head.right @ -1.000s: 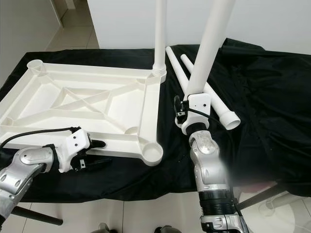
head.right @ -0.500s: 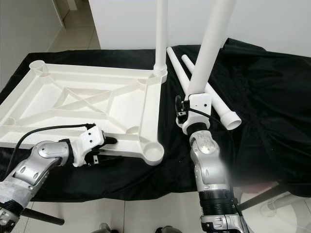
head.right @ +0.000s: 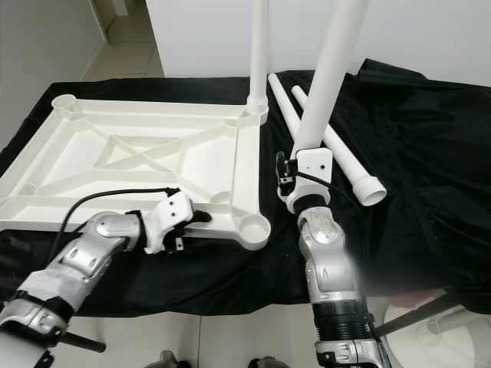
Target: Building children table
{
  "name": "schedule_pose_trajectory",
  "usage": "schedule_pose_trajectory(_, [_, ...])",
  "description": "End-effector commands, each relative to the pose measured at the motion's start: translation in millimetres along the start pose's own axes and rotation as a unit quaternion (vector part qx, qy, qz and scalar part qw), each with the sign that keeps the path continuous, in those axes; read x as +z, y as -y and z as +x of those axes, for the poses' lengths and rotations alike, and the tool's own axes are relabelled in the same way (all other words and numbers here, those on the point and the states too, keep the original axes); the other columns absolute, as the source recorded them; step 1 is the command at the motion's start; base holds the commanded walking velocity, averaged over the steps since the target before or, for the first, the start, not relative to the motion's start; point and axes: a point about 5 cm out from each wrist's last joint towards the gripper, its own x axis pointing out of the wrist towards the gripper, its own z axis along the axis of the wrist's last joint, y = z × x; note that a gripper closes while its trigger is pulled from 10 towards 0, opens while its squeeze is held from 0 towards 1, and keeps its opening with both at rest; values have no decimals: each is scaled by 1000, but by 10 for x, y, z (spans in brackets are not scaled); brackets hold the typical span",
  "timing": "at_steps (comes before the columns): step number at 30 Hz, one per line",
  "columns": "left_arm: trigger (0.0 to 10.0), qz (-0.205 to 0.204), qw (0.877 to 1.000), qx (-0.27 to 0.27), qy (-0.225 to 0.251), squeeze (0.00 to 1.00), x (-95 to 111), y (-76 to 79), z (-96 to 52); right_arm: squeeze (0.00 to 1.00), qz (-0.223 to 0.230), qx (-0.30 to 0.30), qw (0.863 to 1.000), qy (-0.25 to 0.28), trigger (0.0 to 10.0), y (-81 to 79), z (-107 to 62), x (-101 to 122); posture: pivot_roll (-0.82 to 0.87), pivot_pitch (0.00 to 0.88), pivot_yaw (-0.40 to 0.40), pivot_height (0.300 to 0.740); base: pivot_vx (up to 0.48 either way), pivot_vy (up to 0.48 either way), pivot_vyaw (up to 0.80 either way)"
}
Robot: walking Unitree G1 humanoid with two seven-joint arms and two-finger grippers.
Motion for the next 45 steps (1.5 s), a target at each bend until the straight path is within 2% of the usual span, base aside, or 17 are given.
schedule_pose_trajectory(1, [10000,-3,992,127,-10,0,-12,-146,4,0,2,12,1000,1,10000,-49,-28,-19,-69,111,49,740,0,0,0])
schedule_pose_trajectory(7, [10000,-5,991,135,-1,0,16,-150,27,0,3,26,1000,0,10000,-93,-44,-27,-70,111,48,740,0,0,0])
schedule_pose_trajectory(9, [10000,-29,987,151,38,0,93,-231,-73,0,7,60,998,10,10000,-187,-75,-7,-64,112,41,740,0,0,0])
schedule_pose_trajectory(13, [10000,-39,987,150,50,0,112,-259,-124,0,9,70,997,15,10000,-214,-82,8,-64,112,41,740,0,0,0])
schedule_pose_trajectory(15, [10000,-41,986,144,75,0,159,-288,-238,0,6,86,996,29,10000,-253,-97,44,-57,112,36,740,0,0,0])
schedule_pose_trajectory(16, [10000,-41,986,144,75,0,159,-288,-238,0,6,86,996,29,10000,-253,-97,44,-57,112,36,740,0,0,0])
schedule_pose_trajectory(18, [10000,-19,987,138,83,0,182,-259,-375,0,3,93,995,41,10000,-275,-118,70,-48,112,27,740,0,0,0])
schedule_pose_trajectory(21, [10000,-18,987,134,88,0,181,-226,-453,0,6,99,994,46,10000,-289,-135,79,-45,111,23,740,0,0,0])
schedule_pose_trajectory(23, [10000,-18,987,134,88,0,181,-226,-453,0,6,99,994,46,10000,-289,-135,79,-45,111,23,740,0,0,0])
schedule_pose_trajectory(30, [10000,-55,987,115,102,0,148,-112,-657,0,5,147,988,45,10000,-374,-228,59,-44,111,4,740,0,0,0])
schedule_pose_trajectory(36, [10000,-55,991,101,66,0,40,-31,-696,0,-2,183,982,38,10000,-449,-287,6,-44,112,-5,740,0,0,0])
schedule_pose_trajectory(45, [10000,-66,991,101,66,0,35,86,-713,0,-19,234,972,30,10000,-508,-383,-74,-39,112,-16,740,0,0,0])
